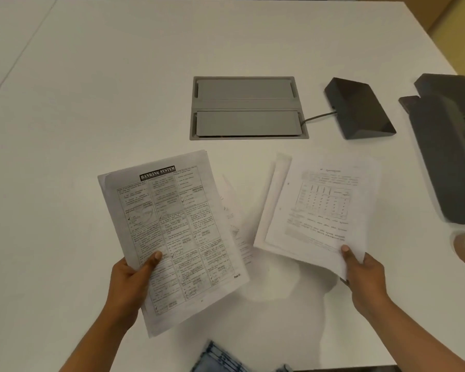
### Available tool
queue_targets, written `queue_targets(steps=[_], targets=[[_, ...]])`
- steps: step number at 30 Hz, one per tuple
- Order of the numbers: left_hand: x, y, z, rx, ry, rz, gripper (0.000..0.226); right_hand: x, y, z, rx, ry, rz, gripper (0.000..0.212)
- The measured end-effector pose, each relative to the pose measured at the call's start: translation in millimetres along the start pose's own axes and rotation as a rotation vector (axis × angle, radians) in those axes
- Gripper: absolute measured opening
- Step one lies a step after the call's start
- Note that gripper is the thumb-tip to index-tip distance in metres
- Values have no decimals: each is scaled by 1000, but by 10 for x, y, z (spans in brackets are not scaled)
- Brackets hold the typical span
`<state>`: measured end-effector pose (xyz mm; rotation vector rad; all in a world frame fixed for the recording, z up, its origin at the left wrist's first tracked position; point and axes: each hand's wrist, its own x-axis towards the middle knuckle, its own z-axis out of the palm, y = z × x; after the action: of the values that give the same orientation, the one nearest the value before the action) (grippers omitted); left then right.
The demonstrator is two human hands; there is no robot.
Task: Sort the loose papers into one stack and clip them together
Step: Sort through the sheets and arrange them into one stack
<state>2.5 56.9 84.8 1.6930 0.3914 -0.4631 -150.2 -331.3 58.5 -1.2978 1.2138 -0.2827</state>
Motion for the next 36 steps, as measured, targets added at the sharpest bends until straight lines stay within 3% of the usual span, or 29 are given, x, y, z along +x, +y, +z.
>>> queue_targets(steps=[5,12,17,25,29,32,36], targets=[[-7,25,-38,19,23,3,24,-190,-306,22,113,-139,-53,20],[-120,196,284,-32,-80,-10,14,-553,-458,253,34,-343,-176,63],[-286,400,569,-87,-144,37,15,-687,-455,410,-38,-434,-161,32],[-409,527,776,-126,-186,75,34,-744,-507,516,-62,-621,-58,33],[-404,613,818,-250,-217,7,69,-752,-514,534,-54,-577,-96,25],[-368,672,829,-169,-231,99,27,-714,-560,545,-107,-619,-156,34],[-330,721,892,-53,-345,108,23,-629,-694,618,-160,-687,-181,47]])
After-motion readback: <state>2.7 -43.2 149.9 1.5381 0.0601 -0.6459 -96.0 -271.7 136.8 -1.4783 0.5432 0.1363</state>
